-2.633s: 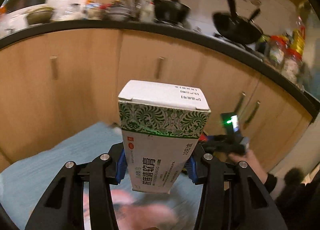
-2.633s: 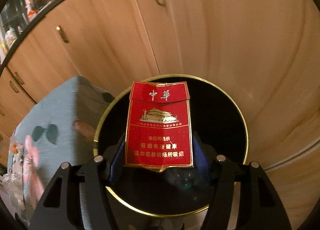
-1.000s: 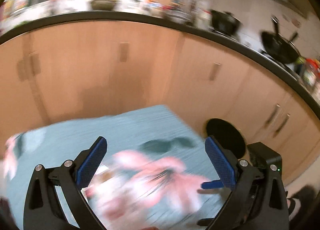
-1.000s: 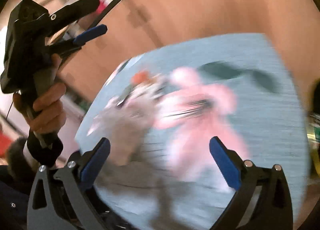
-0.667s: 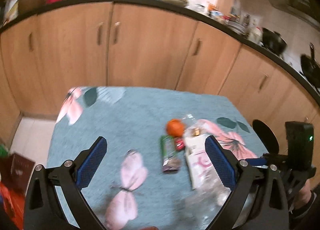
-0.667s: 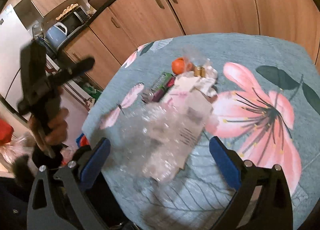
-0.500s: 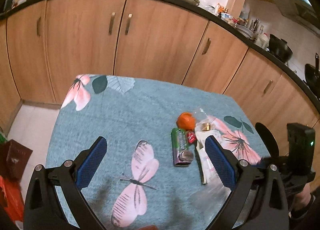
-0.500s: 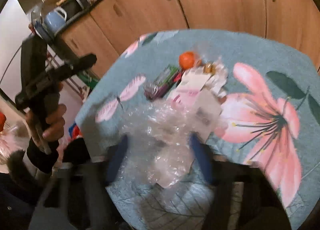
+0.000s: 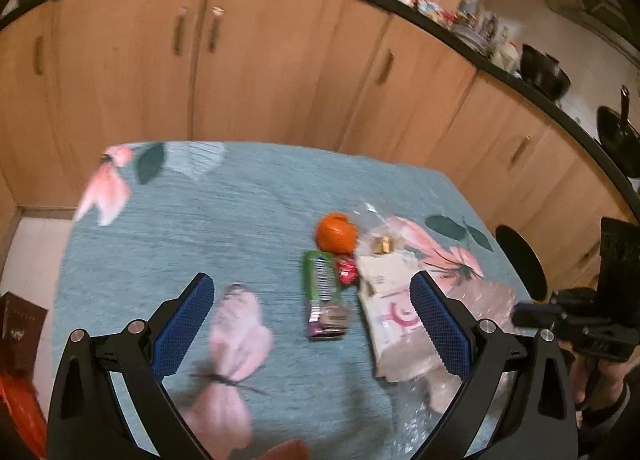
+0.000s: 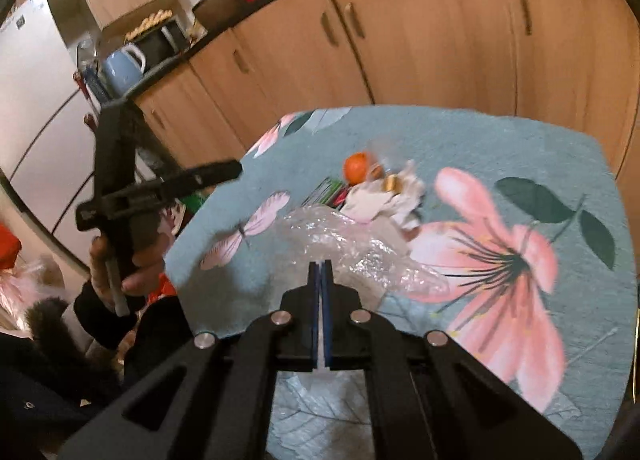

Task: Collect trash
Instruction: 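Grasp the green gum pack with the left tool while the right tool grasps the plastic wrap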

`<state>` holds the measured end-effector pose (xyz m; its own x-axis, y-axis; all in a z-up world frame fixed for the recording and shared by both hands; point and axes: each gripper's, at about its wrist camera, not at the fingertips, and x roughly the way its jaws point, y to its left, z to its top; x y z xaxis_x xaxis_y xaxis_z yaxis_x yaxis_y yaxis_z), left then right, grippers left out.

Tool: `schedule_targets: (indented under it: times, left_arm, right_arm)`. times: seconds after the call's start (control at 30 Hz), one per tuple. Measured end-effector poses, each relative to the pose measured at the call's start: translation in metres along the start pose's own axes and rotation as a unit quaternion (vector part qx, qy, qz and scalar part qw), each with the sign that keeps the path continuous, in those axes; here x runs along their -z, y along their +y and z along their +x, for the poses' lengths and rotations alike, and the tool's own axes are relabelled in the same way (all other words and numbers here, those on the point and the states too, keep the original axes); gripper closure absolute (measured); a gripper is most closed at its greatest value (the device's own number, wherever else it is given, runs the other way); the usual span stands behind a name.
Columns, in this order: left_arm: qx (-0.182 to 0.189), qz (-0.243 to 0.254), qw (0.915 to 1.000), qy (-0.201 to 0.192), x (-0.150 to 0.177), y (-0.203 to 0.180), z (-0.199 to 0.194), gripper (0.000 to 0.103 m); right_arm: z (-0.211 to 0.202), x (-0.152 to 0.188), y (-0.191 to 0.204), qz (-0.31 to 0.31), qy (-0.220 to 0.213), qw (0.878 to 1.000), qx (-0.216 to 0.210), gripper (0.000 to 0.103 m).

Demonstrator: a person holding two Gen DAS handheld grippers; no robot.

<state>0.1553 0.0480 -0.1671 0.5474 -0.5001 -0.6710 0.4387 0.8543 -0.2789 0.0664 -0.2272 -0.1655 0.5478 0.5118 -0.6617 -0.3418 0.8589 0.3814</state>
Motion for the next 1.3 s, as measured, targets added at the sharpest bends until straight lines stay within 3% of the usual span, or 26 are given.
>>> schedule_targets:
  times: [0.1,0.23,0.37,0.47,0.7,0.83,0.9,0.93,0.97,1.0,1.07,1.17,1.23,1.3]
  left_arm:
    - [-0.002,0.032,0.9988,0.037,-0.005,-0.018,0.027,0.008]
    - [-0.034,0.075,0.9934,0.08,-0.004,-0.036,0.06,0.009]
    - [-0.063,0.079,0.9891,0.107,0.004,-0.039,0.083,0.01]
    - [-0.081,0.063,0.9881,0.115,0.007,-0.032,0.092,0.022]
    - [-0.113,0.037,0.984,0.133,0.009,-0.012,0.102,0.021]
    - [-0.144,0.075,0.978,0.131,0.013,-0.024,0.107,0.019]
    - [-0.137,0.07,0.979,0.134,0.012,-0.024,0.108,0.019]
    - [-0.137,0.071,0.9787,0.135,0.012,-0.025,0.107,0.02]
    - [-0.136,0.073,0.9786,0.136,0.012,-0.026,0.108,0.02]
    - [-0.135,0.077,0.9784,0.136,0.011,-0.028,0.108,0.023]
    - [-0.132,0.088,0.9778,0.136,0.011,-0.032,0.109,0.034]
    - [-0.125,0.105,0.9772,0.136,0.01,-0.043,0.108,0.058]
    - [-0.124,0.113,0.9767,0.135,0.01,-0.048,0.108,0.073]
    - [-0.125,0.111,0.9766,0.135,0.009,-0.049,0.109,0.074]
  right_arm:
    - [-0.026,0.0,-0.027,0.029,-0.03,0.999,0.018,0.1]
    - [-0.06,0.005,-0.063,0.073,-0.067,0.995,0.027,0.1]
    - [-0.076,0.01,-0.083,0.095,-0.089,0.991,0.027,0.099]
    - [-0.075,0.01,-0.088,0.099,-0.093,0.99,0.022,0.098]
    - [-0.068,0.015,-0.093,0.108,-0.091,0.99,0.012,0.098]
    - [-0.064,0.018,-0.092,0.104,-0.078,0.991,0.041,0.096]
    - [-0.061,0.02,-0.09,0.085,-0.056,0.99,0.101,0.065]
    - [-0.058,0.021,-0.089,0.073,-0.045,0.987,0.134,0.027]
    - [-0.056,0.022,-0.089,0.063,-0.039,0.985,0.156,0.006]
    - [-0.055,0.025,-0.088,0.043,-0.031,0.982,0.18,0.003]
    - [-0.047,0.028,-0.092,0.033,-0.006,0.981,0.189,0.004]
    - [-0.027,0.035,-0.107,0.048,0.041,0.978,0.197,0.004]
    - [-0.018,0.042,-0.108,0.049,0.052,0.981,0.178,0.005]
    - [-0.009,0.046,-0.11,0.057,0.066,0.984,0.153,0.041]
